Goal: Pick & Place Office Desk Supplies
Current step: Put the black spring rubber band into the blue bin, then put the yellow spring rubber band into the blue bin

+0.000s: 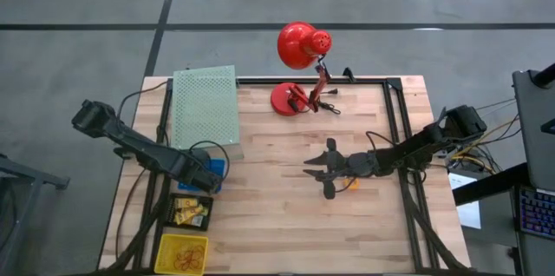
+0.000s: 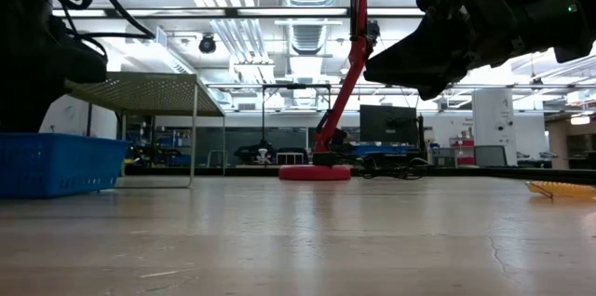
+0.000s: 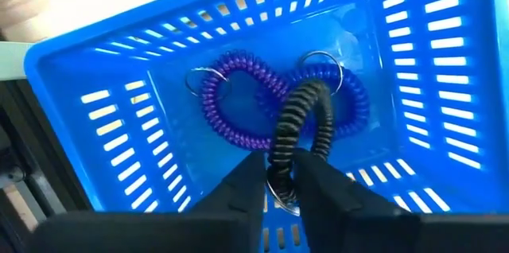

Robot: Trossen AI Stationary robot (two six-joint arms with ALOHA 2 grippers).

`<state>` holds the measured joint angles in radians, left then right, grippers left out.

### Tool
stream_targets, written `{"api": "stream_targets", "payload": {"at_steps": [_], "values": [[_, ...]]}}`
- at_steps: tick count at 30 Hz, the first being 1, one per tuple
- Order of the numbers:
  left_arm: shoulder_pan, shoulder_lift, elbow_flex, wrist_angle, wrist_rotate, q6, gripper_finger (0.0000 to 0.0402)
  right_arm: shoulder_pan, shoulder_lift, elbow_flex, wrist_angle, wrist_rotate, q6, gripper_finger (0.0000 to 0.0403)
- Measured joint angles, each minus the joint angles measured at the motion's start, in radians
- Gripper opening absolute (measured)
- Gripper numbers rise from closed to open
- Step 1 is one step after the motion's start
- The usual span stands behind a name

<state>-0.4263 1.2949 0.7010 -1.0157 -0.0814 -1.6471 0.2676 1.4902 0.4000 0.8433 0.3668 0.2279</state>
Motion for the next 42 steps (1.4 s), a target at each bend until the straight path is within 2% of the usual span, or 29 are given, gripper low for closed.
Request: {"api": "stream_targets", "payload": {"at_steps": [6, 11, 20, 26, 32, 38, 42], "values": [[0.000, 0.000, 0.000, 0.003, 0.000, 0.000, 0.0124, 0.000, 0.000, 0.000, 0.000, 0.000, 0.000, 0.0114], [0.000, 0.000, 0.000, 0.003, 0.000, 0.000, 0.0150, 0.000, 0.000, 0.000, 0.000, 0.000, 0.000, 0.0116], [0.000, 0.000, 0.007, 0.006, 0.000, 0.011, 0.0172, 0.000, 0.000, 0.000, 0.000, 0.000, 0.000, 0.0128], [0.000, 0.000, 0.070, -0.028, -0.024, 0.070, 0.0173, 0.000, 0.000, 0.000, 0.000, 0.000, 0.000, 0.0129], [0.000, 0.000, 0.181, -0.045, -0.182, 0.243, 0.0173, 0.000, 0.000, 0.000, 0.000, 0.000, 0.000, 0.0120], [0.000, 0.000, 0.288, 0.026, -0.502, 0.604, 0.0173, 0.000, 0.000, 0.000, 0.000, 0.000, 0.000, 0.0113], [0.001, -0.002, 0.320, 0.179, -0.623, 0.863, 0.0173, 0.000, 0.000, 0.000, 0.000, 0.000, 0.000, 0.0111]]}}
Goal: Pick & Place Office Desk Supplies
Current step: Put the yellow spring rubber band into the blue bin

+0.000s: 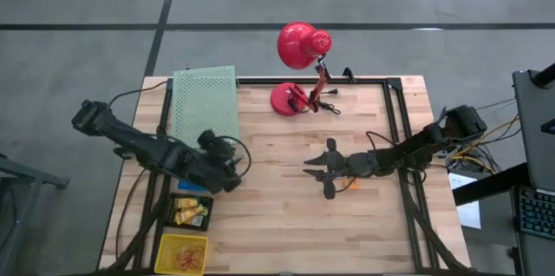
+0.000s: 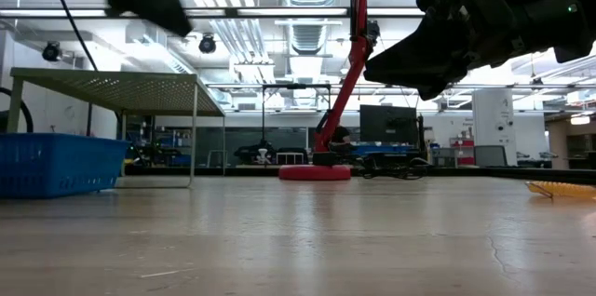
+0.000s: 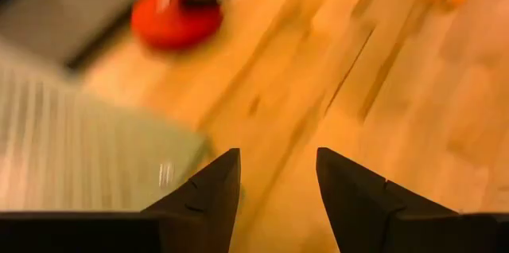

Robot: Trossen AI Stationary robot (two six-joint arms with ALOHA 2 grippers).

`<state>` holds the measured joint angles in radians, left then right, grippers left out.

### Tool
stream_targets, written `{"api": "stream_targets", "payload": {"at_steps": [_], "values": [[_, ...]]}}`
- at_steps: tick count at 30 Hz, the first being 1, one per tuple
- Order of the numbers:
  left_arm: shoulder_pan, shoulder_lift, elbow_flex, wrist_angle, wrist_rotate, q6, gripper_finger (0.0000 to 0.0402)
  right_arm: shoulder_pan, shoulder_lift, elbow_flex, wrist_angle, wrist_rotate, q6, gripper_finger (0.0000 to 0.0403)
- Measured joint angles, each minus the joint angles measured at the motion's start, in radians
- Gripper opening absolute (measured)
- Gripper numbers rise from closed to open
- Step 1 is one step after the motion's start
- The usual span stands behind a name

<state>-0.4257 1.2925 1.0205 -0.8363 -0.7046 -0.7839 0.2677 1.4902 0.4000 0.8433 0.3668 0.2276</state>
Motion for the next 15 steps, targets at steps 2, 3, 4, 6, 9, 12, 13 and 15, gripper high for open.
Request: {"api": "stream_targets", "payload": {"at_steps": [2, 3, 4, 6, 9, 12, 13, 15], "values": [[0.003, -0.001, 0.000, 0.102, -0.044, 0.141, 0.0173, 0.000, 0.000, 0.000, 0.000, 0.000, 0.000, 0.0113], [0.006, -0.004, -0.001, 0.164, -0.053, 0.217, 0.0173, 0.000, 0.000, 0.000, 0.000, 0.000, 0.000, 0.0114], [0.013, -0.010, -0.008, 0.235, -0.050, 0.294, 0.0173, 0.000, 0.000, 0.000, 0.000, 0.000, 0.000, 0.0115], [0.038, -0.028, -0.022, 0.374, 0.005, 0.441, 0.0173, 0.000, 0.000, 0.000, 0.000, 0.000, 0.000, 0.0118], [0.097, -0.073, -0.057, 0.536, 0.183, 0.606, 0.0173, 0.000, 0.000, 0.000, 0.000, 0.000, 0.000, 0.0121], [0.169, -0.135, -0.121, 0.656, 0.355, 0.696, 0.0173, 0.000, 0.000, 0.000, 0.000, 0.000, 0.000, 0.0125], [0.193, -0.159, -0.148, 0.699, 0.398, 0.712, 0.0173, 0.000, 0.000, 0.000, 0.000, 0.000, 0.000, 0.0125], [0.242, -0.211, -0.207, 0.772, 0.474, 0.742, 0.0173, 0.000, 0.000, 0.000, 0.000, 0.000, 0.000, 0.0127]]}}
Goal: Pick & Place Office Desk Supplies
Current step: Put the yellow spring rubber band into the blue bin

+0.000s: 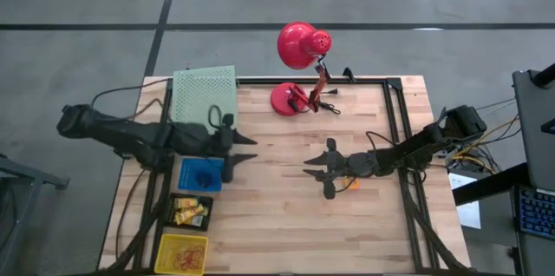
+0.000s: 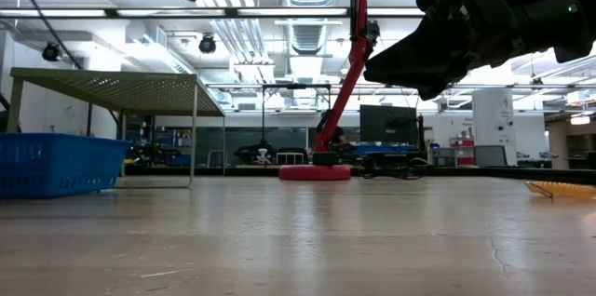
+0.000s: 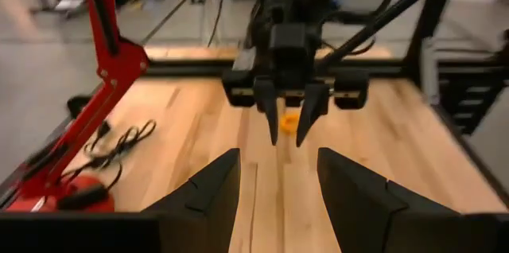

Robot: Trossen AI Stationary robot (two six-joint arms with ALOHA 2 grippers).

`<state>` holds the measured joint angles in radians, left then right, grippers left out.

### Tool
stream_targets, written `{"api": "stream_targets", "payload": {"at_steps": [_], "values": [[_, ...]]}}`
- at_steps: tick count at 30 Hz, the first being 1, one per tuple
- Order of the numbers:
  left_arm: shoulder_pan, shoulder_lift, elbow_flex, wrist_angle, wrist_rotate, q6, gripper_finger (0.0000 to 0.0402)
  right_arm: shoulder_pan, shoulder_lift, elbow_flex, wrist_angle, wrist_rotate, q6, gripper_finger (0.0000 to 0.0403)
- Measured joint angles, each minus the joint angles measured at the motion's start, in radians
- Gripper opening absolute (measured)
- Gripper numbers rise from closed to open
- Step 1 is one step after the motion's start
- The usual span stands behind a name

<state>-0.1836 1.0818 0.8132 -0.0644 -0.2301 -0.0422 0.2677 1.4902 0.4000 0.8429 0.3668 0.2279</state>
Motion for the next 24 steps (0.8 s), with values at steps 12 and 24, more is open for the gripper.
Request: {"api": "stream_targets", "payload": {"at_steps": [12, 24], "values": [[0.143, -0.386, -0.290, 0.144, 0.308, 0.122, 0.0173, 0.000, 0.000, 0.000, 0.000, 0.000, 0.000, 0.0116], [0.142, -0.486, -0.329, 0.142, 0.283, 0.057, 0.0173, 0.000, 0.000, 0.000, 0.000, 0.000, 0.000, 0.0111]]}}
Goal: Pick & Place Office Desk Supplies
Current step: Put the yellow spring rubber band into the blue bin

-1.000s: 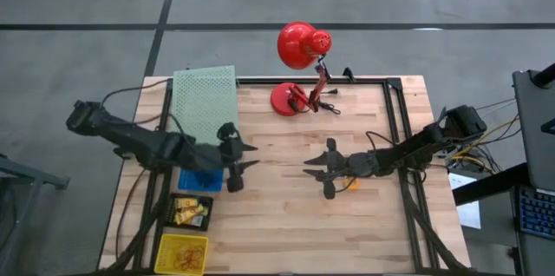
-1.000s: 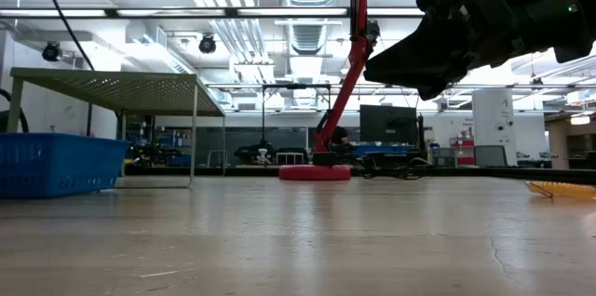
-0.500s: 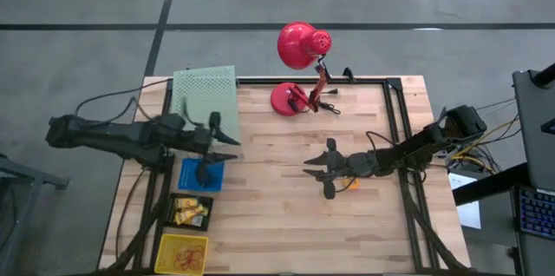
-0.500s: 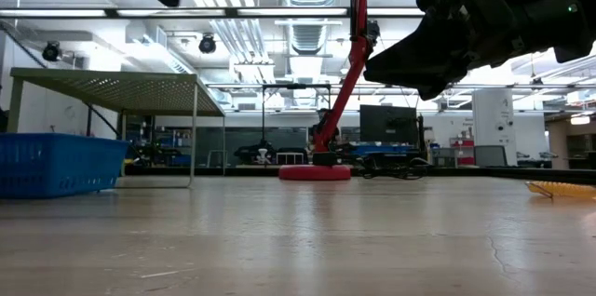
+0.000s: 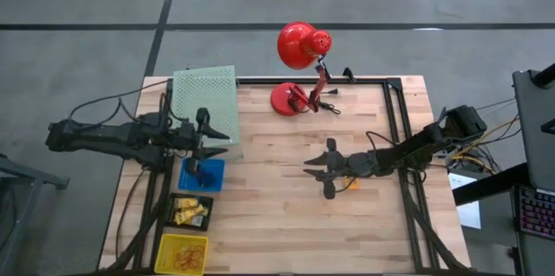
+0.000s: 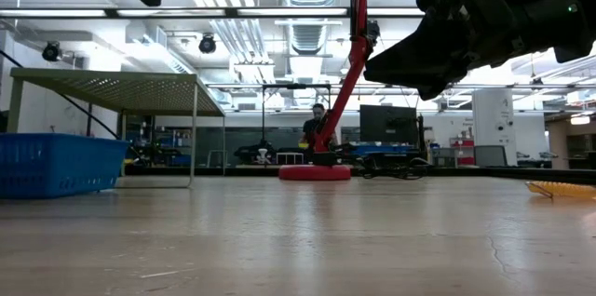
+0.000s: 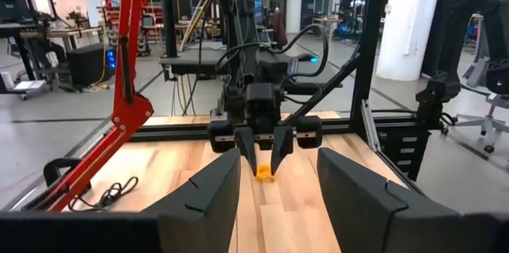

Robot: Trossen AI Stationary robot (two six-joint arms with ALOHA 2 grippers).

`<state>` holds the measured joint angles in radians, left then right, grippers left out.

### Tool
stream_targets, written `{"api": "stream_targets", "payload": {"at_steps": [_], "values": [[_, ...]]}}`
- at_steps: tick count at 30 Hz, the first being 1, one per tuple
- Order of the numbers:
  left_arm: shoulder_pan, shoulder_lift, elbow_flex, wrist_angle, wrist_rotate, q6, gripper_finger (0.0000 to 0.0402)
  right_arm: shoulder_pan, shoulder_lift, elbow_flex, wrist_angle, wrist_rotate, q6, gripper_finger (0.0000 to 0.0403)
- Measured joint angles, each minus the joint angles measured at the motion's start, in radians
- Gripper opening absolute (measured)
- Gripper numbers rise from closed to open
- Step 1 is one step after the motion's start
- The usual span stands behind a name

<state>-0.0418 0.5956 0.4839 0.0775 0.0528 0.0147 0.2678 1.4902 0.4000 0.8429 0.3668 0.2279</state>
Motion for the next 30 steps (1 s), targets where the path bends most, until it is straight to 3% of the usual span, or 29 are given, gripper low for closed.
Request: {"api": "stream_targets", "payload": {"at_steps": [7, 13, 23, 30], "values": [[0.000, 0.002, 0.000, 0.000, 0.000, -0.023, 0.0173, -0.001, 0.000, 0.000, 0.007, -0.001, 0.003, 0.0118], [0.000, 0.002, 0.000, -0.003, 0.000, -0.019, 0.0173, 0.002, 0.000, 0.000, 0.006, -0.005, 0.170, 0.0114], [0.000, 0.002, 0.000, -0.108, 0.000, -0.019, 0.0173, 0.001, -0.010, 0.025, 0.010, 0.000, 0.151, 0.0109], [0.000, 0.002, 0.000, -0.120, 0.000, -0.039, 0.0173, 0.002, -0.011, 0.069, 0.001, 0.000, 0.018, 0.0119]]}}
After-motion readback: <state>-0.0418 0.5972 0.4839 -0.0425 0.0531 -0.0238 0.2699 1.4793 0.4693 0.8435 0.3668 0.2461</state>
